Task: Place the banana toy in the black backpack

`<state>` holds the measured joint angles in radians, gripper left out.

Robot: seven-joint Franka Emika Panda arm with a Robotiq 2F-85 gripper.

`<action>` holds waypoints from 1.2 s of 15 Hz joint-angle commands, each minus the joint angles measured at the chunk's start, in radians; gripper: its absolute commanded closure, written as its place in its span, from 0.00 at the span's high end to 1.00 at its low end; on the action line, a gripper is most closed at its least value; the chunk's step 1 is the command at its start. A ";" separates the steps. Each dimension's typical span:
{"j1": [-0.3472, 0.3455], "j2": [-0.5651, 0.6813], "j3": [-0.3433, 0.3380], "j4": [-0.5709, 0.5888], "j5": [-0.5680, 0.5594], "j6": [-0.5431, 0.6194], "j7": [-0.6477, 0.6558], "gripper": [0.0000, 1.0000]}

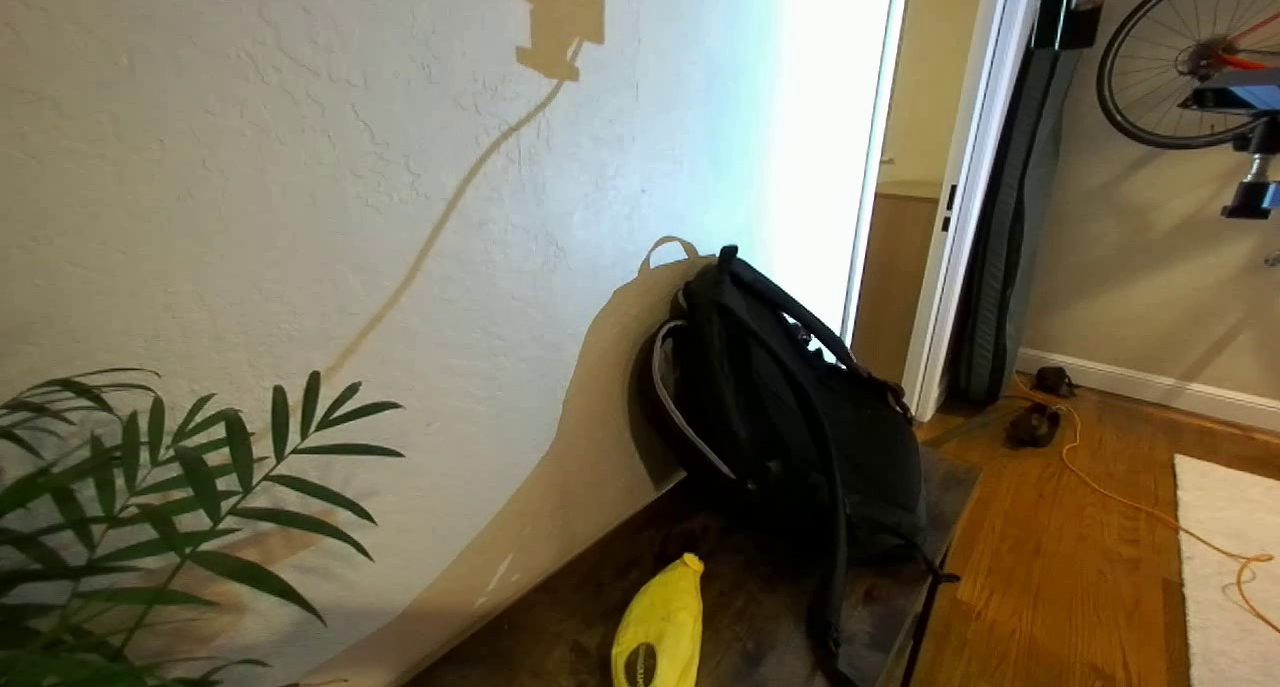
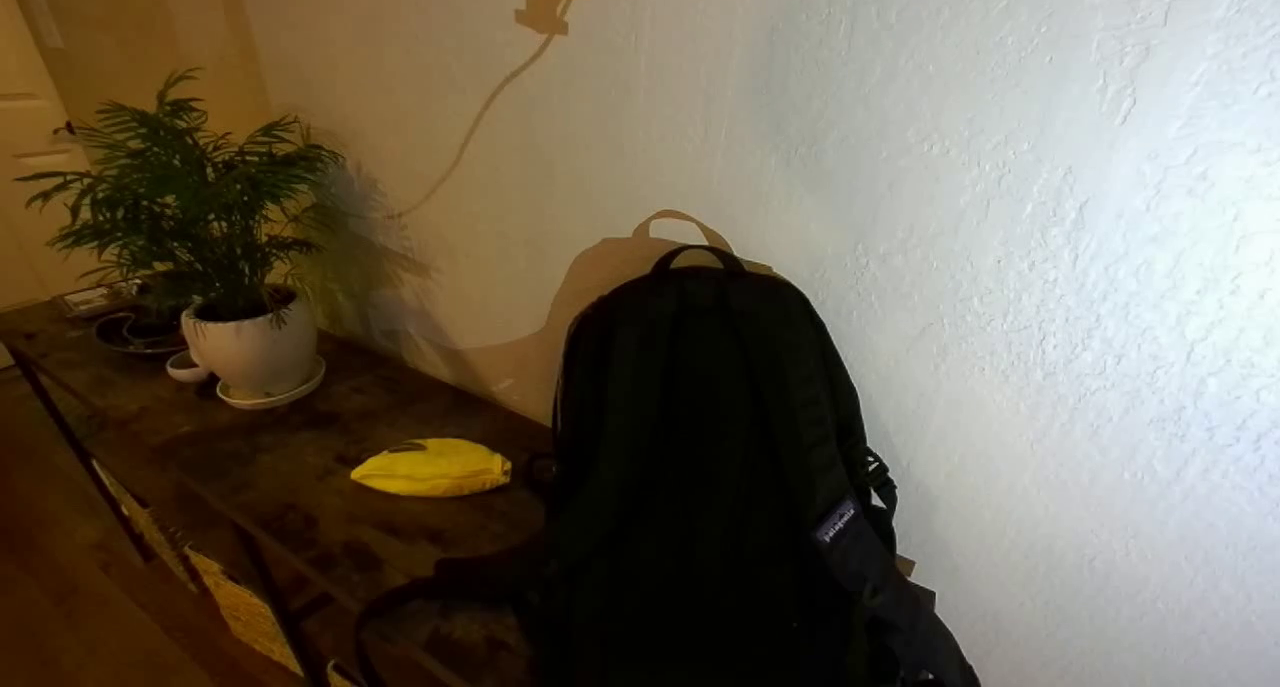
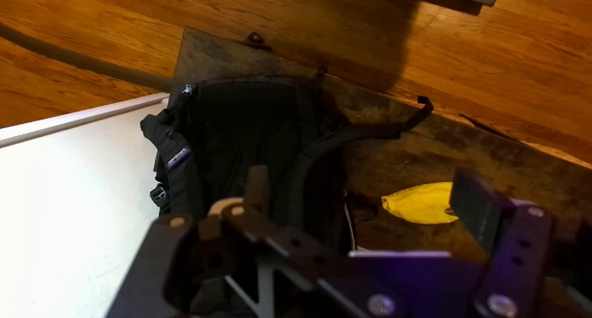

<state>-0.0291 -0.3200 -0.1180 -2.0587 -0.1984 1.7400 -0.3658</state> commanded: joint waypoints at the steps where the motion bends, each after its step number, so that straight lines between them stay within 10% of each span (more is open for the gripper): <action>1: -0.012 0.024 0.004 -0.042 0.001 0.102 0.071 1.00; 8: -0.015 0.120 0.024 -0.102 0.040 0.272 0.285 1.00; 18: -0.005 0.231 0.053 -0.085 0.191 0.239 0.266 1.00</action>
<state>-0.0273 -0.0884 -0.0716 -2.1462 -0.0076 1.9823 -0.0994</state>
